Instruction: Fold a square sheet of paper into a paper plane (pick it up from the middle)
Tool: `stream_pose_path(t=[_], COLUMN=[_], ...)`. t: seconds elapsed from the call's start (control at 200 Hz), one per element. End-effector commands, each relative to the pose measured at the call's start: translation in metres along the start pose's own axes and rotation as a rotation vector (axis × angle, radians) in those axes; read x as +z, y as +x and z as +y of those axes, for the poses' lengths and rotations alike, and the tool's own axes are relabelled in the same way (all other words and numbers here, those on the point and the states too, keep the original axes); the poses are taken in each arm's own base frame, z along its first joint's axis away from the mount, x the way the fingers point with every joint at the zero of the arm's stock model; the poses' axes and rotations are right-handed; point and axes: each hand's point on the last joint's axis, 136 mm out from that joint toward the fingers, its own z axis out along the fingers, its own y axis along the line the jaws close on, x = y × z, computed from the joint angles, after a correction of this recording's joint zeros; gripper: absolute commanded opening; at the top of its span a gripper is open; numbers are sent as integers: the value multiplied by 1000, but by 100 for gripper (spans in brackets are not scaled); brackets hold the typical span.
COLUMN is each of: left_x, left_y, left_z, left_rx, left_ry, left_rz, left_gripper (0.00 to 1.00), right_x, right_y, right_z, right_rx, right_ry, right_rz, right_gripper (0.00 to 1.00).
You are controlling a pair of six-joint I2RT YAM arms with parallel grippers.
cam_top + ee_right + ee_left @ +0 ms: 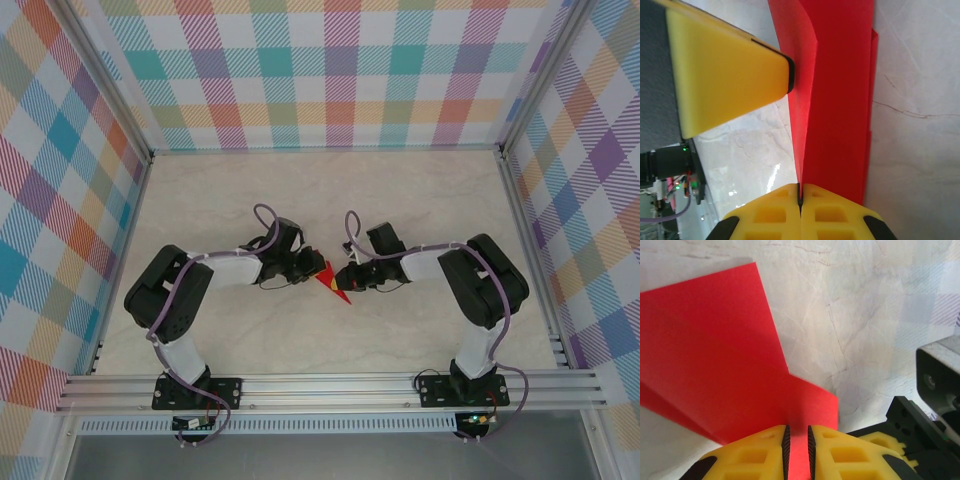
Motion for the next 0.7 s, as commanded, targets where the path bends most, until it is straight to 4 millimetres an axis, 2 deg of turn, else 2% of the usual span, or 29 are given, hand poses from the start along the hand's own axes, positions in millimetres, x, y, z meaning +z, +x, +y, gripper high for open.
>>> stream_pose_path(t=[0.0,0.28,0.695], left_x=[-6,-4,-1], left_y=[8,14,22], left_z=[-8,-6,-1], left_rx=[39,37,44], left_ry=[41,67,76], left_rz=[5,13,19], left_gripper=[20,20,20], right_x=[1,5,6], right_y=[0,-2,-4], right_z=[10,6,-13], right_rx=[50,150,290], right_ry=[-85,-112,-102], right_rz=[27,52,48], right_gripper=[0,0,0])
